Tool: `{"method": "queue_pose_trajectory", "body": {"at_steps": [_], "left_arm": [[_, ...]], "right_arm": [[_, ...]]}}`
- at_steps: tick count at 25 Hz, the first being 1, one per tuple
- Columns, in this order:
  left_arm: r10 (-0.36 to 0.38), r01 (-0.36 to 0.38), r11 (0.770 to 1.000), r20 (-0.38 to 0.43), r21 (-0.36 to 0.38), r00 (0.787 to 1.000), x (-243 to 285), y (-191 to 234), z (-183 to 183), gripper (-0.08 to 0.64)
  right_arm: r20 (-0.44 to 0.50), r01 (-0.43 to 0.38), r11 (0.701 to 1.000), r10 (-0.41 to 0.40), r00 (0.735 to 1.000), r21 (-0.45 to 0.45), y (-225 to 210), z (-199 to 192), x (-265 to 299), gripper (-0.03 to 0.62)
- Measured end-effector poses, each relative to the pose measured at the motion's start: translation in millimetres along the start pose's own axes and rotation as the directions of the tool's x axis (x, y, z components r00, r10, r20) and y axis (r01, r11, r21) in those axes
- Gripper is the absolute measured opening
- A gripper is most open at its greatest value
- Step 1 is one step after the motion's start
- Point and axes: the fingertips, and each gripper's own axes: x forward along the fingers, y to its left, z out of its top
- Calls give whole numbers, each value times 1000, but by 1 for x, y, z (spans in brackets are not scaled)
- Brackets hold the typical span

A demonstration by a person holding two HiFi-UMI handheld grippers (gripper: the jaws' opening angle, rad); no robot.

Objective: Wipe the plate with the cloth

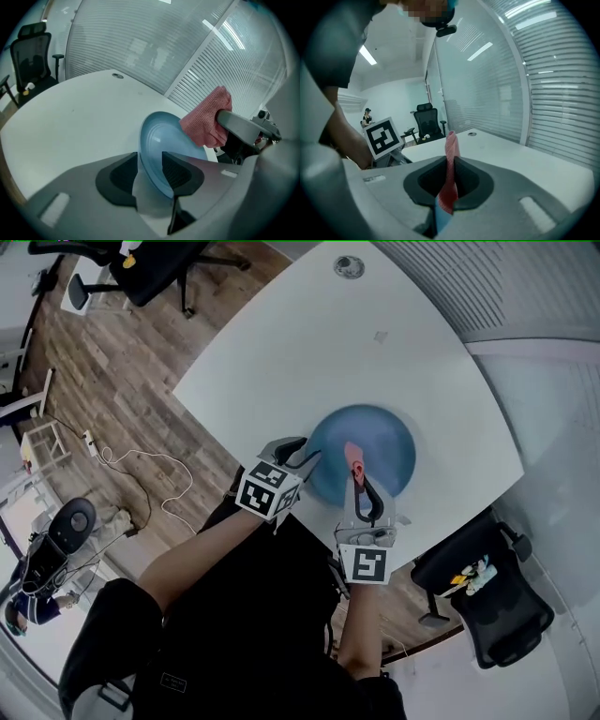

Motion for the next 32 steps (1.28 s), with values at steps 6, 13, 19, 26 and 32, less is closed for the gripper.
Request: {"method": "queue_pose_trajectory", "body": {"at_steps": [6, 13, 19, 26, 32], "left_arm": [[33, -34, 999, -21, -35, 999, 11, 10, -3, 141], [47, -47, 999, -44, 3, 998, 21, 14, -7, 61], [37, -36, 999, -52, 20, 998, 22, 12, -7, 60], [13, -11, 999, -53, 35, 998, 26, 13, 2, 35], [16, -14, 999, -42, 40, 999, 28, 10, 6, 31]], "right_arm": [[-166, -149, 979, 125, 978, -140, 8, -25, 21, 26], [-303, -260, 925, 173, 937, -276, 13, -66, 44, 28], [-384, -331, 898, 208, 900, -289, 20, -78, 65, 28], [-506, -426, 852, 235, 830, -304, 29, -84, 89, 26], [-579, -478, 832, 250, 776, -281, 31, -95, 100, 26]]}}
